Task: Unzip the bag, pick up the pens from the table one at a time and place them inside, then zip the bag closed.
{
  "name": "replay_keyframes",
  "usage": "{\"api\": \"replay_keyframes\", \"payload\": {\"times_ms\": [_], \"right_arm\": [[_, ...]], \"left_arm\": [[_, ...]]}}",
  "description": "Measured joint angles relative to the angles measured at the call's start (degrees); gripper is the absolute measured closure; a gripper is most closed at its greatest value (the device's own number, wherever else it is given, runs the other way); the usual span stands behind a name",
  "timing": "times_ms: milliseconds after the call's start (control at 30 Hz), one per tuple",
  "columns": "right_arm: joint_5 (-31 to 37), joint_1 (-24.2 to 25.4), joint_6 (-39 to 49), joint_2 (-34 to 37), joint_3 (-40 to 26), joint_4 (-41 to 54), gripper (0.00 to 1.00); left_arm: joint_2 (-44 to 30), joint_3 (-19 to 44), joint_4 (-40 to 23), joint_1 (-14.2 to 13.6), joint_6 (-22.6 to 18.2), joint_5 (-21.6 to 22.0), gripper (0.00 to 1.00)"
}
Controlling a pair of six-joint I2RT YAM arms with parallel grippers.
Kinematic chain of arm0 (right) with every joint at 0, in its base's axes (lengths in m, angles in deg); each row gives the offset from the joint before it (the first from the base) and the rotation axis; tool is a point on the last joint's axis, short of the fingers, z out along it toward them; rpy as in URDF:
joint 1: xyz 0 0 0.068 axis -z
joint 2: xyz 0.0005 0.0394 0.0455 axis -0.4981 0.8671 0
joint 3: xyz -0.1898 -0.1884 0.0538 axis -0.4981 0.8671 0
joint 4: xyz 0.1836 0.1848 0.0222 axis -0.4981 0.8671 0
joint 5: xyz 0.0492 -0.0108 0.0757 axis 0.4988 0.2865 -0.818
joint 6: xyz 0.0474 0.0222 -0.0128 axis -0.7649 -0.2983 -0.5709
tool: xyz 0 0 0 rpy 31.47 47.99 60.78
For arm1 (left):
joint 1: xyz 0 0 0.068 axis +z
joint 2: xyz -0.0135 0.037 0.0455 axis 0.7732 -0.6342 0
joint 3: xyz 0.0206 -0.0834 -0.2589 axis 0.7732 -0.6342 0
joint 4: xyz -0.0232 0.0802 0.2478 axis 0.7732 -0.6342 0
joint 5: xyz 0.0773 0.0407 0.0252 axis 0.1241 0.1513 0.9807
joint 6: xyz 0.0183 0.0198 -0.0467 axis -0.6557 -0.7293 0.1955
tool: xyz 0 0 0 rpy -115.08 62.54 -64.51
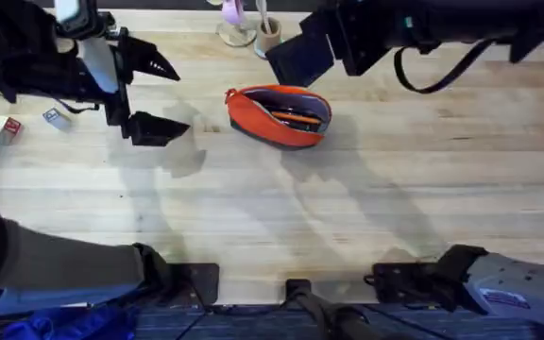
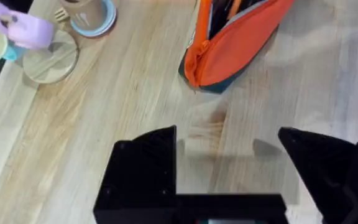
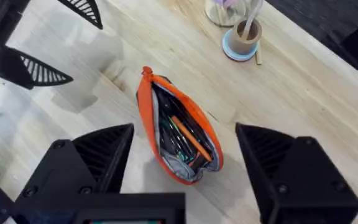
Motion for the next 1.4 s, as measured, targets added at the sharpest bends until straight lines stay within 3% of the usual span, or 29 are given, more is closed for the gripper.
{"api": "replay_keyframes", "payload": {"times_ms": [200, 567, 967, 1400], "right_arm": [[-0.15, 0.00, 0.41, 0.00, 0.00, 0.11, 0.004], [-3.73, -0.22, 3.94, 1.08, -0.02, 0.43, 0.006], [-10.37, -0.78, 2.81, 16.17, -2.88, -3.15, 0.006], [-12.72, -0.92, 2.80, 23.06, -3.52, -11.10, 0.005]], "left_arm": [[-0.95, -0.72, 0.14, 2.61, -0.04, -3.55, 0.007], [-4.13, -0.74, 0.14, 2.81, -0.02, -5.52, 0.007], [-4.13, -0.74, -0.97, 2.81, -0.02, -6.16, 0.007], [-4.13, -0.74, -1.82, 2.81, 0.02, -6.16, 0.007]]}}
